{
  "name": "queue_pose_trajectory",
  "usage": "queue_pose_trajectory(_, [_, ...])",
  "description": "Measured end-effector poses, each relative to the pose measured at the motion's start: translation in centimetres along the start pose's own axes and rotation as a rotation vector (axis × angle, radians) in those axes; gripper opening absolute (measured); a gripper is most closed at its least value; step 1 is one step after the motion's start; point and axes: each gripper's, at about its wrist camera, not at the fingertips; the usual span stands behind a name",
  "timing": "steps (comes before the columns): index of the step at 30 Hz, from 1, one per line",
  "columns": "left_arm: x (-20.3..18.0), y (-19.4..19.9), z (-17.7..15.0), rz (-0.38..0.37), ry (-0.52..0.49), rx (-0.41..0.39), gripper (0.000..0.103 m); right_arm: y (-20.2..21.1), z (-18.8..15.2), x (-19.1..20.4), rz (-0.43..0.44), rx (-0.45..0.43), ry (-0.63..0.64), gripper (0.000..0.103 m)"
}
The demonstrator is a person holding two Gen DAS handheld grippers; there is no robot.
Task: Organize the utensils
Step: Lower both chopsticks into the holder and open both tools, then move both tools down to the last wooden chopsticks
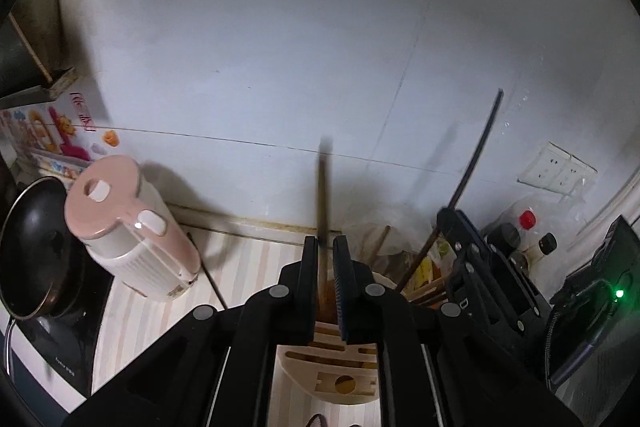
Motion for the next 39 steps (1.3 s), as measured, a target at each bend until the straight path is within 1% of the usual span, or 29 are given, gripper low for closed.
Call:
queue_pose_trajectory(1, [0.0, 0.6, 0.0, -0.003, -0.002, -0.015, 0.012, 0.0, 0.0, 0.0, 0.001, 0.019, 0.003, 0.007])
queue_pose_trajectory(2, [-0.1, 1.0, 0.1, 0.010, -0.006, -0.028, 0.016, 0.2, 0.2, 0.0, 0.002, 0.031, 0.004, 0.010])
queue_pose_trajectory(3, [-0.2, 1.4, 0.2, 0.027, -0.009, -0.040, 0.031, 0.6, 0.5, -0.1, 0.007, 0.031, 0.002, 0.023])
queue_pose_trajectory(4, [0.0, 2.1, 0.2, 0.033, -0.005, -0.057, 0.055, 1.2, 0.5, 0.0, 0.008, 0.029, 0.002, 0.042])
queue_pose_trajectory(5, [0.3, 2.6, 0.2, 0.036, 0.004, -0.071, 0.066, 2.0, 0.8, -0.1, 0.006, 0.024, 0.001, 0.051])
queue_pose_trajectory(6, [0.6, 3.0, 0.2, 0.041, 0.010, -0.086, 0.080, 2.8, 1.0, -0.3, 0.004, 0.016, -0.006, 0.051])
queue_pose_trajectory(7, [1.0, 3.6, -0.1, 0.049, 0.016, -0.106, 0.083, 3.4, 1.1, -0.7, -0.001, 0.014, -0.013, 0.051])
queue_pose_trajectory(9, [1.7, 4.2, -0.6, 0.062, 0.019, -0.114, 0.084, 5.0, 1.4, -1.4, -0.005, 0.026, -0.032, 0.051])
queue_pose_trajectory(11, [2.5, 4.4, -1.6, 0.091, 0.022, -0.109, 0.099, 6.7, 1.3, -2.3, -0.041, 0.055, -0.056, 0.054])
queue_pose_trajectory(12, [3.0, 4.3, -2.5, 0.112, 0.019, -0.109, 0.103, 7.7, 0.9, -2.9, -0.056, 0.075, -0.077, 0.056])
queue_pose_trajectory(13, [3.2, 4.2, -3.0, 0.126, 0.016, -0.104, 0.103, 8.3, 0.6, -3.4, -0.078, 0.100, -0.093, 0.061])
queue_pose_trajectory(14, [3.4, 4.0, -3.8, 0.142, 0.013, -0.094, 0.103, 8.7, -0.2, -4.1, -0.097, 0.127, -0.112, 0.063])
queue_pose_trajectory(15, [3.8, 3.5, -4.9, 0.155, 0.009, -0.071, 0.103, 9.5, -1.2, -4.9, -0.108, 0.153, -0.143, 0.063])
queue_pose_trajectory(17, [4.2, 2.4, -6.6, 0.171, -0.004, -0.025, 0.103, 10.6, -3.2, -6.4, -0.141, 0.198, -0.180, 0.074])
queue_pose_trajectory(19, [4.4, 1.3, -8.3, 0.193, -0.021, 0.027, 0.103, 11.9, -5.8, -7.9, -0.165, 0.236, -0.221, 0.078])
queue_pose_trajectory(22, [4.2, -0.7, -11.9, 0.252, -0.046, 0.087, 0.103, 13.3, -10.1, -10.7, -0.234, 0.318, -0.273, 0.078])
queue_pose_trajectory(25, [3.7, -2.9, -15.5, 0.266, -0.080, 0.137, 0.103, 14.4, -14.3, -13.8, -0.306, 0.409, -0.322, 0.078])
queue_pose_trajectory(27, [2.8, -4.5, -17.7, 0.261, -0.099, 0.191, 0.103, 15.1, -17.1, -16.0, -0.348, 0.482, -0.349, 0.078])
queue_pose_trajectory(28, [2.3, -5.5, -18.9, 0.259, -0.112, 0.221, 0.103, 15.2, -18.7, -17.0, -0.358, 0.527, -0.359, 0.077])
queue_pose_trajectory(30, [1.1, -7.4, -21.3, 0.264, -0.147, 0.268, 0.103, 15.0, -21.7, -18.7, -0.354, 0.615, -0.378, 0.067])
queue_pose_trajectory(31, [0.3, -8.4, -22.7, 0.268, -0.173, 0.293, 0.103, 14.6, -23.2, -19.3, -0.341, 0.663, -0.386, 0.060])
queue_pose_trajectory(32, [-0.4, -9.2, -23.8, 0.271, -0.195, 0.308, 0.103, 14.0, -24.6, -19.8, -0.318, 0.709, -0.394, 0.056])
queue_pose_trajectory(33, [-0.9, -9.7, -24.8, 0.274, -0.215, 0.321, 0.103, 13.4, -26.2, -20.3, -0.300, 0.756, -0.407, 0.049])
queue_pose_trajectory(34, [-1.6, -10.5, -25.9, 0.280, -0.242, 0.342, 0.103, 12.8, -27.8, -20.6, -0.277, 0.798, -0.411, 0.046])
queue_pose_trajectory(35, [-2.0, -11.0, -26.7, 0.286, -0.258, 0.354, 0.103, 12.1, -29.1, -20.7, -0.261, 0.834, -0.413, 0.041])
queue_pose_trajectory(37, [-2.8, -11.9, -28.0, 0.305, -0.295, 0.375, 0.103, 11.1, -31.5, -20.8, -0.228, 0.887, -0.428, 0.037])
queue_pose_trajectory(39, [-3.4, -12.5, -29.1, 0.318, -0.325, 0.394, 0.103, 10.4, -33.0, -20.9, -0.209, 0.919, -0.433, 0.028])
Point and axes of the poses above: each gripper's, at about its wrist camera, not at the fingertips, and y roughly against the way its jaws point, x to its left, z to its top, and after that the axes turned 14 degrees about y, right-handed
